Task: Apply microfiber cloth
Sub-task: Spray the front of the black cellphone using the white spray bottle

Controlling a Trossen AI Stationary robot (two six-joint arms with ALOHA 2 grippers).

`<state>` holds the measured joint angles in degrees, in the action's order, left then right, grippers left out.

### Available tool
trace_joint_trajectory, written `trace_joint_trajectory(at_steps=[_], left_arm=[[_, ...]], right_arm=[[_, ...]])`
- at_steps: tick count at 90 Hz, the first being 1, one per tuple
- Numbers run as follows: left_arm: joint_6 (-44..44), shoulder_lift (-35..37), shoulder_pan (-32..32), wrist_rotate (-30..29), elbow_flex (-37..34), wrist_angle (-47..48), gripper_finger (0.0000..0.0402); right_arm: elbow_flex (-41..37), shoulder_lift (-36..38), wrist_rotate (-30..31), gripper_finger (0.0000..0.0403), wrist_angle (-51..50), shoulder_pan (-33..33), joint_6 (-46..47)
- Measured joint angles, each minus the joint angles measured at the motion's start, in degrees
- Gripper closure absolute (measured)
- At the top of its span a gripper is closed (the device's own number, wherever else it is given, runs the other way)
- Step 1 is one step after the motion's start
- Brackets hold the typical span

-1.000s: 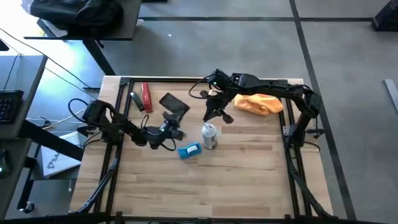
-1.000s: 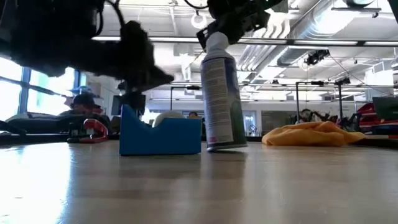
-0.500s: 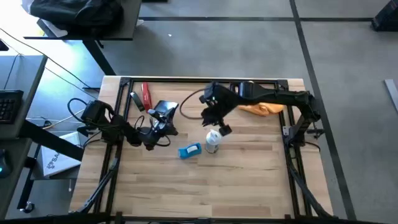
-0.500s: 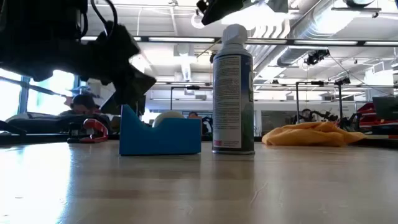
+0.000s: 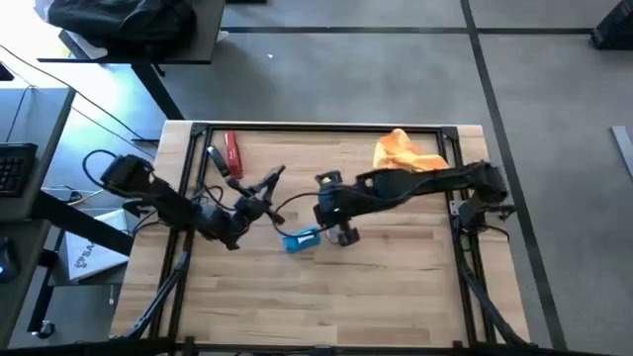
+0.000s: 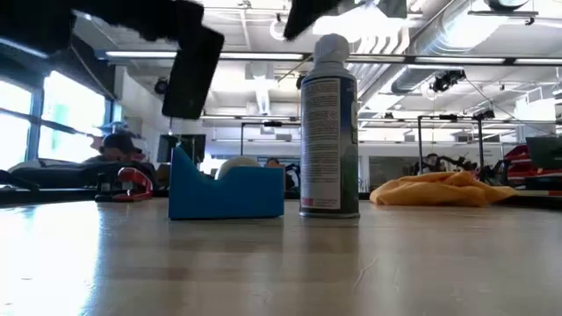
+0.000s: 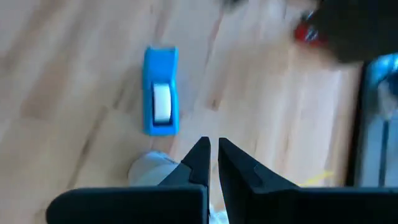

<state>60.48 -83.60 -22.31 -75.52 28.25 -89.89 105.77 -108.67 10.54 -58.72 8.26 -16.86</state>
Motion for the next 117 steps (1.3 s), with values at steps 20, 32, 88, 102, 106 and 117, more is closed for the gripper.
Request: trace_joint_trajectory(at_steps=[20, 32, 88, 102, 106, 117], left_arm=[[-1.87, 6.62, 0.16, -1.86, 1.26, 0.00, 0.0390], [-3.19, 7.14, 0.16, -0.70, 1.27, 0.67, 0.0390], [2.18, 7.14, 0.02, -5.87, 1.26, 2.13, 0.0390], [3.10, 7.12, -0.67, -6.11, 1.25, 2.13, 0.0390], [3.20, 7.14, -0.88, -6.08, 1.25, 2.06, 0.0390], [3.24, 7.13, -1.06, -5.96, 1.25, 1.61, 0.0390]], right_arm=[[13.15, -11.10, -0.12, 0.0403, -13.13, 0.41, 1.88], [20.34, -15.90, -2.42, 0.0403, -17.63, 0.53, 3.47], [22.46, -24.43, -4.16, 0.0403, -22.08, -0.48, 7.03], [18.85, -24.43, -5.53, 0.0403, -21.67, -1.38, 9.50], [17.61, -24.43, -5.43, 0.0403, -21.65, -1.42, 9.54], [15.20, -24.46, -4.99, 0.0403, -19.62, -1.13, 9.43]])
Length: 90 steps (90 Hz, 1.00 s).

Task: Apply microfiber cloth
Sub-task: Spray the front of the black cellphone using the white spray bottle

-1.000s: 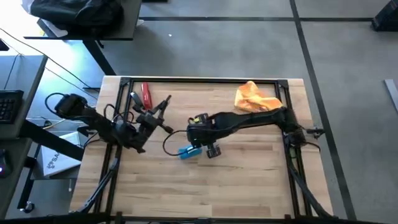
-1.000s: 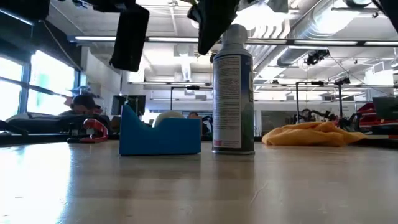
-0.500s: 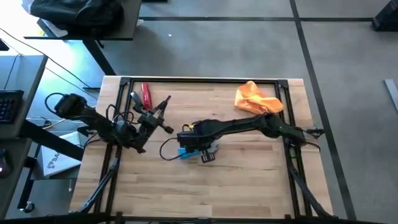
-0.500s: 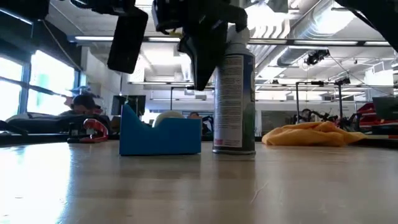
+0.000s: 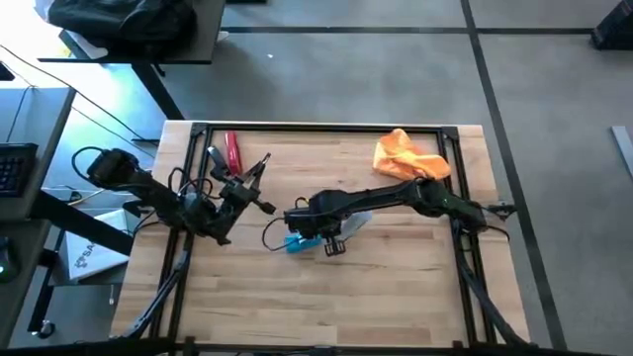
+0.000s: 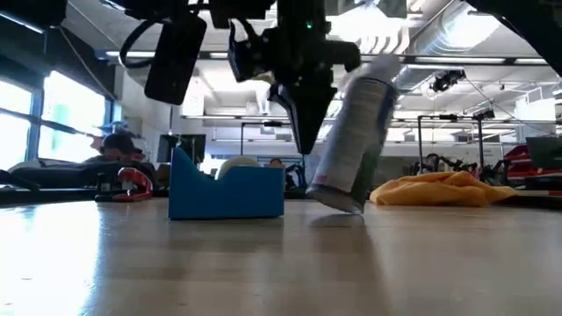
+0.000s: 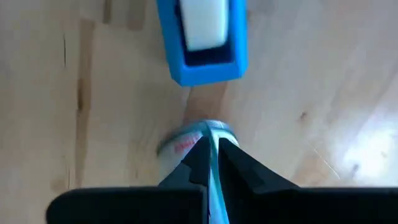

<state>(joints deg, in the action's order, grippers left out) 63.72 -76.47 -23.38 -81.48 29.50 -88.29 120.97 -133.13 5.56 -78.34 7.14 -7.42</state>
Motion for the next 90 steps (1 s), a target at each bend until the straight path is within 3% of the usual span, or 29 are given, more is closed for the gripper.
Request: trace_joint_trajectory(at_steps=[34, 64, 90], left_arm=[[-0.02, 0.00, 0.04, -0.08, 0.00, -0.11, 0.0390], [0.92, 0.00, -0.93, -2.10, 0.00, -0.08, 0.0390], [0.94, 0.00, -2.64, -2.35, 0.00, -0.11, 0.0390]], right_arm=[[0.02, 2.04, 1.48, 0.0403, 0.42, 0.21, -0.35], [-0.12, 4.32, -2.44, 0.0403, -4.23, -6.10, 0.57], [-10.13, 4.63, -3.12, 0.0403, -4.11, -6.86, 1.15]])
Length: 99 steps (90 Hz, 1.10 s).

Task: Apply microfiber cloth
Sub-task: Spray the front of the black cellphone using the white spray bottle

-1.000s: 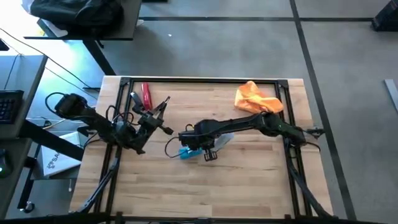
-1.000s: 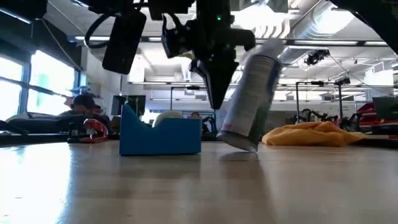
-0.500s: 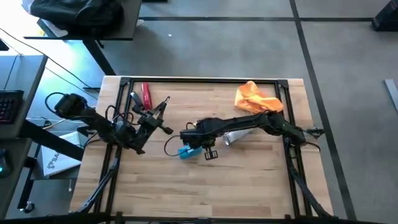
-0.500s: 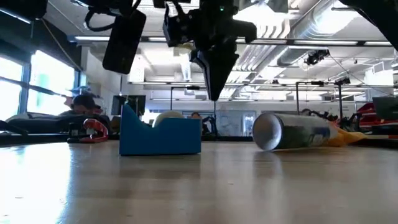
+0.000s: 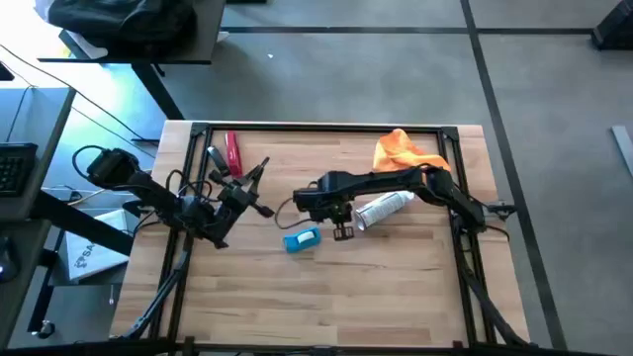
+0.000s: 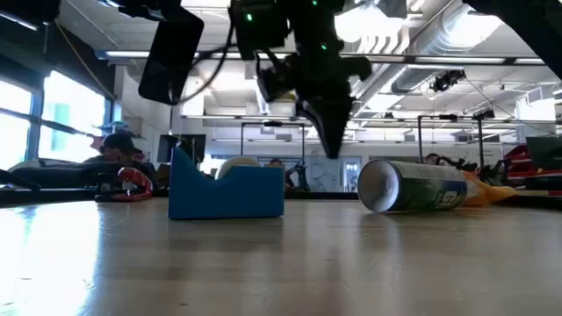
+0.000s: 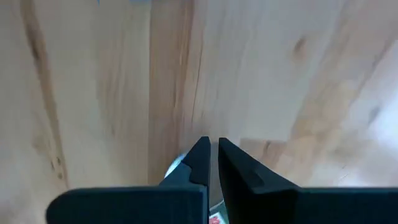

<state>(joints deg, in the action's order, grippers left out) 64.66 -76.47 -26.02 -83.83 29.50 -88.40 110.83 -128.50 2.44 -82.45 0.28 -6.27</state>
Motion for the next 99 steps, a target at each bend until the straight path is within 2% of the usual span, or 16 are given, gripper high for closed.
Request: trace_joint_trajectory(at_steps=[10, 19, 31, 50, 64, 73, 82, 99], left_arm=[[-0.05, 0.00, -0.05, -0.41, 0.00, 0.03, 0.0390], [-0.41, 0.00, -0.05, -0.59, -0.02, 0.05, 0.0390], [-0.52, 0.00, -0.03, -0.58, -0.02, 0.04, 0.0390], [-2.21, 0.00, 0.02, -0.44, -0.02, 0.04, 0.0389], [-4.62, 0.00, 0.02, 2.92, -0.02, 0.37, 0.0389], [-7.68, -0.02, 0.17, 5.62, -0.02, 3.03, 0.0389], [-9.94, 0.00, 0.68, 5.80, 1.03, 5.85, 0.0389], [-15.63, 0.00, 1.32, 6.73, 4.32, 17.17, 0.0389]], right_arm=[[-4.39, 3.78, 3.34, 0.0403, 3.08, 0.04, 1.84], [-10.31, 12.03, 3.50, 0.0403, 9.35, -0.15, 4.57], [-24.06, 24.69, 3.44, 0.0403, 16.27, -2.13, 11.17], [-46.49, 46.47, 3.52, 0.0403, 25.86, -5.70, 26.58], [-60.09, 62.24, 3.50, 0.0397, 28.69, -9.32, 39.59], [-67.49, 70.88, 3.14, 0.0374, 28.86, -12.23, 46.59], [-73.35, 77.66, 1.93, 0.0337, 29.16, -15.59, 52.03], [-80.71, 82.47, -3.79, 0.0255, 31.36, -22.48, 55.54]])
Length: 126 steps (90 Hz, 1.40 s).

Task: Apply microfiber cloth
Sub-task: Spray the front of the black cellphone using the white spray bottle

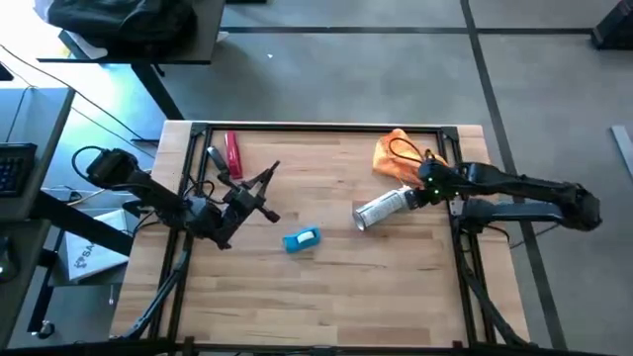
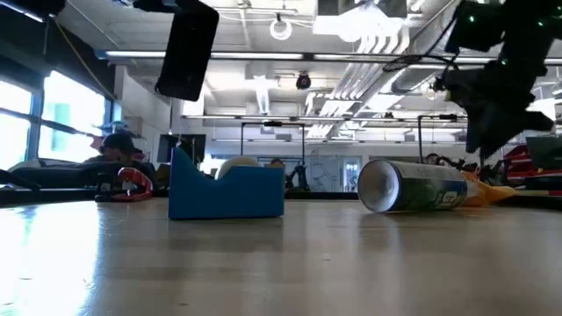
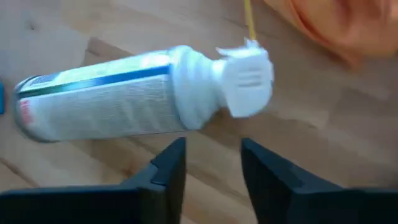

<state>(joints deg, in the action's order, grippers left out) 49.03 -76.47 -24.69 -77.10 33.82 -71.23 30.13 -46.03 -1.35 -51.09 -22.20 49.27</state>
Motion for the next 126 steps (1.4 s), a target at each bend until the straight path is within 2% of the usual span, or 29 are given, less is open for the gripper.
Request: trace_joint_trajectory(at_steps=[10, 21, 41, 57, 78, 95, 115, 126], left_arm=[[-3.79, -0.01, 0.44, 0.58, 1.62, 6.67, 0.0389], [-6.36, 0.00, 1.10, 0.56, 2.69, 11.11, 0.0389], [-6.87, -0.01, 1.23, 0.52, 2.83, 11.96, 0.0389], [-6.86, -0.02, 1.23, 0.50, 2.83, 11.92, 0.0389], [-6.86, 0.00, 1.23, 0.45, 2.83, 11.91, 0.0389], [-6.84, -0.02, 1.29, 0.43, 2.83, 11.89, 0.0390], [-6.84, -0.01, 1.93, 0.37, 2.83, 11.92, 0.0390], [-6.86, -0.01, 1.91, 0.40, 2.83, 11.92, 0.0390]], right_arm=[[-2.59, -0.54, -1.08, 0.0216, 1.89, -4.52, 0.23], [-5.53, -1.19, -3.91, 0.0192, 6.19, -10.25, -1.14], [-11.55, -1.21, -14.95, 0.0187, 18.25, -19.91, -3.06], [-17.39, -1.23, -22.86, 0.0189, 34.37, -23.29, 0.73], [-23.46, -1.21, -21.43, 0.0190, 46.73, -24.64, 6.52], [-29.47, -1.22, -20.62, 0.0190, 59.99, -24.32, 16.26], [-29.64, -1.21, -11.77, 0.0190, 63.23, -22.74, 21.23], [-29.64, -1.21, -11.43, 0.0198, 64.56, -21.98, 24.25]])
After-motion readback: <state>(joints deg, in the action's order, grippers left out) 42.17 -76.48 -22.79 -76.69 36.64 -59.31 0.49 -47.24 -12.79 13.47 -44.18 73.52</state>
